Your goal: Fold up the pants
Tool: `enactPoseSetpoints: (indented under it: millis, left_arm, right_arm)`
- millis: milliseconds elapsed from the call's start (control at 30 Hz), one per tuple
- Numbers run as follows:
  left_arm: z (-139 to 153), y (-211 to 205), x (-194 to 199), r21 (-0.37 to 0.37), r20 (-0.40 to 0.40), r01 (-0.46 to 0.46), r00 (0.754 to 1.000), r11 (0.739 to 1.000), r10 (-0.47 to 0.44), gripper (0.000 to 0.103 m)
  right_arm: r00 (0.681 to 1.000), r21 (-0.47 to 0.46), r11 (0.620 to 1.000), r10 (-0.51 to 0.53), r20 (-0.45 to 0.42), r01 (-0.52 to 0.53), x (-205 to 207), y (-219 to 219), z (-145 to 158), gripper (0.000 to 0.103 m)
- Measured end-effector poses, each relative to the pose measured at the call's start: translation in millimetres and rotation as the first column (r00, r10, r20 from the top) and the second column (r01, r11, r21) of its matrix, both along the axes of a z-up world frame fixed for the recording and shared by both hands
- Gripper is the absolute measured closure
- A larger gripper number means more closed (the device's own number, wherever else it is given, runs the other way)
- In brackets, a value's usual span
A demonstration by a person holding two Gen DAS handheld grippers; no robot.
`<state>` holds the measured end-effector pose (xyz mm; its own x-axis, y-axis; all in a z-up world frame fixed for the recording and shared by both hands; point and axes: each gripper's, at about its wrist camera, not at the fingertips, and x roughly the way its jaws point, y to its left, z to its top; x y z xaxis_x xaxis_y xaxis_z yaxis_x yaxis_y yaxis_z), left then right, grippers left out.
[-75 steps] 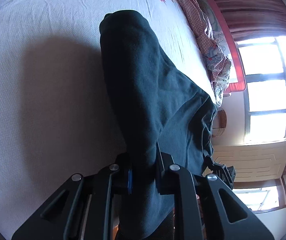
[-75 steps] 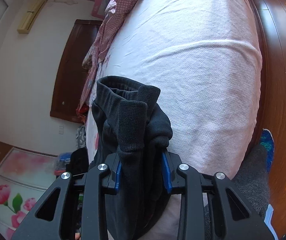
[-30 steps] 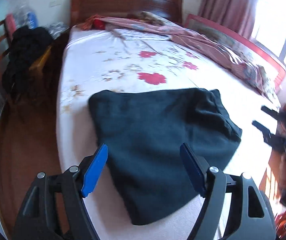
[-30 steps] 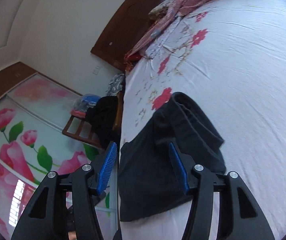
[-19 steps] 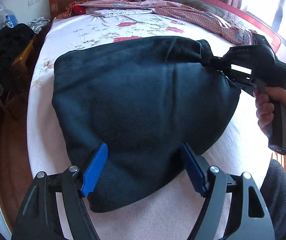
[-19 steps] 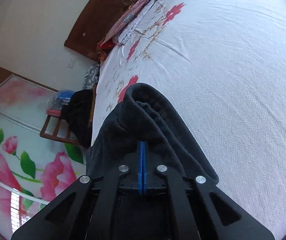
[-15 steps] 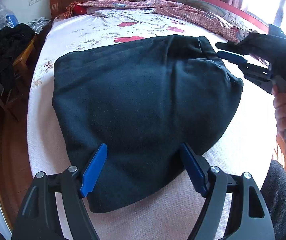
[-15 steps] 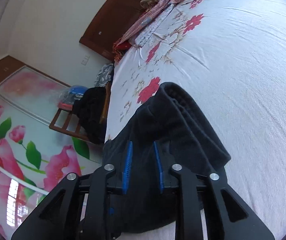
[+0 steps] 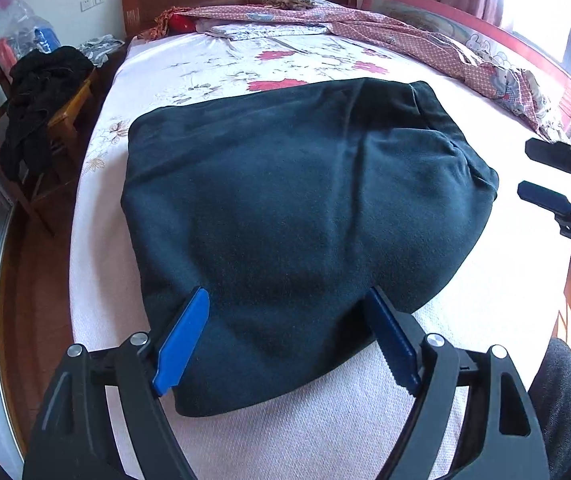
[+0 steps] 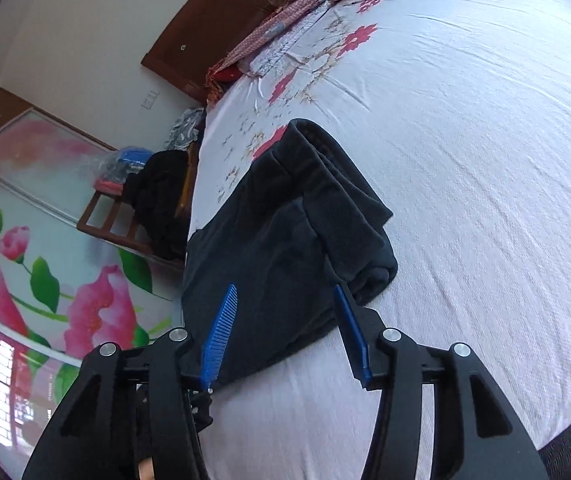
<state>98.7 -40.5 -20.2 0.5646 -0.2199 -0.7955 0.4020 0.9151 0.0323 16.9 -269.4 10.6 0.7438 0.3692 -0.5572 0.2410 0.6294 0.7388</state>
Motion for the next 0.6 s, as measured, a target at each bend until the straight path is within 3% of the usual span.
enactPoseSetpoints:
  millis: [233, 533, 567, 600]
  left_arm:
    - [10, 5, -17, 0.048, 0.041, -0.069, 0.997, 0.996, 0.068, 0.014]
    - [17, 15, -41, 0.09, 0.065, -0.137, 0.989, 0.986, 0.131, 0.012]
    - [18, 15, -44, 0.093, 0.067, -0.144, 0.988, 0.985, 0.138, 0.012]
    - [18, 17, -46, 0.095, 0.07, -0.151, 0.987, 0.984, 0.145, 0.012]
  right_arm:
    - [0.998, -0.048, 0.999, 0.003, -0.067, -0.007, -47, 16, -11, 0.044]
    - [0.996, -0.054, 0.998, 0.025, -0.087, -0.03, -63, 36, -21, 0.044]
    - [0.995, -0.07, 0.997, 0.023, -0.093, -0.03, -64, 39, -21, 0.041]
    - [0.994, -0.098, 0.995, 0.011, -0.104, -0.022, -65, 41, -20, 0.024]
